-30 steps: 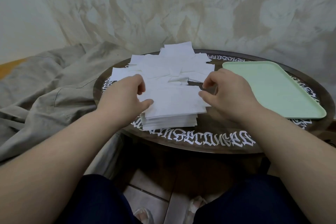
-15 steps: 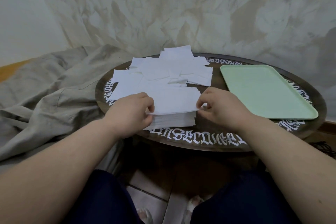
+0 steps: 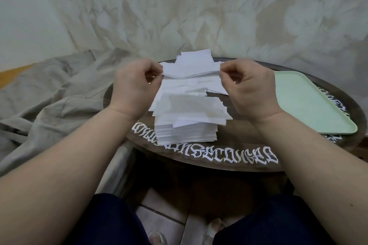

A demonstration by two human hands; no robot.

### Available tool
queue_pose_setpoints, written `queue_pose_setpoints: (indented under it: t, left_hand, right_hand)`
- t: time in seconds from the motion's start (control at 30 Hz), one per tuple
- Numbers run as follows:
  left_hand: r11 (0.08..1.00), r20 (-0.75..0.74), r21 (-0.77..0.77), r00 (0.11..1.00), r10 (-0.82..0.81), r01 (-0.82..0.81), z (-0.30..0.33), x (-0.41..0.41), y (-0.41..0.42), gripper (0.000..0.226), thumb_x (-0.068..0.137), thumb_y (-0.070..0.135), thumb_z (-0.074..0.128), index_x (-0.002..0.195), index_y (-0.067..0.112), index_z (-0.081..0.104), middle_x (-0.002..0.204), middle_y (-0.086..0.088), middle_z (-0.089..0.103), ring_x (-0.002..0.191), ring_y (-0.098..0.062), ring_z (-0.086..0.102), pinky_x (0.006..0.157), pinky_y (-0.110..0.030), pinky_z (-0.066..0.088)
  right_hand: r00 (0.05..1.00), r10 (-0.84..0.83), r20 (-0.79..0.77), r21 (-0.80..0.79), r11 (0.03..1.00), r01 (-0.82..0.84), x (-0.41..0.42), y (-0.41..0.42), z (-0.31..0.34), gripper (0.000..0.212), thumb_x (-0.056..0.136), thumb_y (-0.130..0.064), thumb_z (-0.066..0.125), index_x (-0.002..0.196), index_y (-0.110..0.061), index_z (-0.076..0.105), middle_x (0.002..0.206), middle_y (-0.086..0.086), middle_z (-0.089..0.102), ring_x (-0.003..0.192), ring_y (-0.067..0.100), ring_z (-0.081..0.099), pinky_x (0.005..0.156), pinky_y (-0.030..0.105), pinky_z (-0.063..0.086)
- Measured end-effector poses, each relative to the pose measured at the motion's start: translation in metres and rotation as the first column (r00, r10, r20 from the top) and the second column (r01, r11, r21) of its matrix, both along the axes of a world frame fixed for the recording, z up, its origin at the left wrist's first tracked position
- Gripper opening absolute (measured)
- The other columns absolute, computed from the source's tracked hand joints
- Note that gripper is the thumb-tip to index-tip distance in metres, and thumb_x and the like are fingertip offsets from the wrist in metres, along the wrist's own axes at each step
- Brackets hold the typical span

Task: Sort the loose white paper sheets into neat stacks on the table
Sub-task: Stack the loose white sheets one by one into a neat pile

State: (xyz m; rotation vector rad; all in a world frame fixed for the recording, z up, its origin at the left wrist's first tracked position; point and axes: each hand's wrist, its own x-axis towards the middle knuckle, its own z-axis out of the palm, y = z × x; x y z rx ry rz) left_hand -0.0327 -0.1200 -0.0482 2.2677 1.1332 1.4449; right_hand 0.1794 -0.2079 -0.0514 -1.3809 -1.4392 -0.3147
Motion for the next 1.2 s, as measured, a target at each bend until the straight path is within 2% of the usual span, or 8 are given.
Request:
queue_pose_setpoints:
  t: [0.13,0.23,0.43,0.5,0.63,0.87,1.07,1.2]
  left_hand:
    - [0.998,-0.167,-0.012,0.983,-0.070,0.069,-0.025,-0.004,-0.006,0.011,0.079,0.003,0.068,0.085,0.013,0.069,0.090,0.005,0.068,0.078,-0.019,0.067,0.081,-0.039,0.056]
    - [0.996,-0.250,-0.022,0.964,-0.087,0.084,-0.035,-0.005,-0.002,0.012,0.079,0.001,0.070,0.084,0.012,0.069,0.090,0.000,0.071,0.077,-0.022,0.066,0.080,-0.041,0.055]
    - [0.989,-0.084,0.106,0.992,-0.091,0.100,-0.021,0.004,-0.001,0.010,0.078,0.002,0.062,0.084,0.008,0.068,0.095,0.010,0.061,0.085,-0.009,0.062,0.081,-0.025,0.053]
    - [0.989,-0.163,0.077,0.981,-0.109,0.122,-0.022,0.001,-0.002,0.009,0.078,0.004,0.063,0.081,0.012,0.067,0.095,0.008,0.065,0.082,-0.014,0.064,0.080,-0.030,0.054]
    - [0.982,-0.411,-0.178,0.901,-0.138,0.070,-0.031,-0.011,-0.006,0.025,0.079,0.005,0.067,0.074,0.027,0.056,0.095,0.001,0.070,0.080,-0.016,0.062,0.082,-0.033,0.050]
    - [0.958,-0.417,-0.282,0.893,-0.167,0.048,-0.025,-0.012,-0.010,0.035,0.079,0.008,0.068,0.066,0.035,0.050,0.095,0.003,0.068,0.081,-0.014,0.064,0.080,-0.030,0.049]
    - [0.955,-0.383,-0.286,0.905,-0.185,0.075,-0.023,-0.014,-0.012,0.038,0.078,0.004,0.069,0.064,0.033,0.049,0.093,0.005,0.066,0.079,-0.012,0.063,0.070,-0.014,0.044]
    - [0.949,-0.447,-0.309,0.871,-0.206,0.067,-0.026,-0.013,-0.011,0.035,0.078,0.005,0.069,0.065,0.032,0.050,0.095,0.000,0.067,0.084,-0.015,0.062,0.080,-0.032,0.050]
  right_hand:
    - [0.989,0.035,0.143,-0.171,0.985,-0.010,0.010,-0.002,-0.025,0.006,0.078,-0.007,0.064,0.078,-0.009,0.070,0.078,0.005,0.070,0.067,0.021,0.063,0.068,0.024,0.047]
    - [0.988,0.059,0.145,-0.309,0.951,-0.012,0.020,-0.010,-0.033,0.004,0.079,-0.006,0.069,0.080,-0.010,0.071,0.080,0.007,0.070,0.072,0.025,0.065,0.073,0.038,0.054]
    - [0.962,0.002,0.274,-0.034,0.999,0.008,0.007,-0.011,-0.021,0.005,0.075,-0.003,0.068,0.074,-0.008,0.069,0.087,0.005,0.071,0.081,0.013,0.062,0.075,0.019,0.044]
    - [0.954,0.043,0.296,-0.132,0.991,-0.004,0.008,-0.011,-0.023,0.005,0.076,-0.004,0.068,0.075,-0.009,0.069,0.086,0.004,0.070,0.080,0.016,0.063,0.073,0.022,0.046]
    - [0.954,0.150,0.258,-0.476,0.879,-0.010,0.010,-0.017,-0.030,0.006,0.080,-0.011,0.066,0.076,-0.014,0.069,0.082,-0.002,0.065,0.074,0.016,0.058,0.070,0.028,0.046]
    - [0.964,0.183,0.192,-0.543,0.838,-0.050,0.008,-0.023,-0.025,0.009,0.079,-0.011,0.066,0.072,-0.017,0.067,0.076,-0.004,0.063,0.069,0.014,0.058,0.071,0.033,0.050]
    - [0.966,0.194,0.172,-0.583,0.810,-0.058,0.008,-0.027,-0.020,0.011,0.078,-0.010,0.065,0.070,-0.018,0.065,0.077,-0.003,0.063,0.071,0.014,0.058,0.070,0.029,0.048]
    - [0.959,0.207,0.196,-0.682,0.731,-0.018,0.007,-0.027,-0.020,0.009,0.080,-0.013,0.063,0.073,-0.017,0.067,0.080,-0.006,0.064,0.074,0.010,0.057,0.068,0.021,0.042]
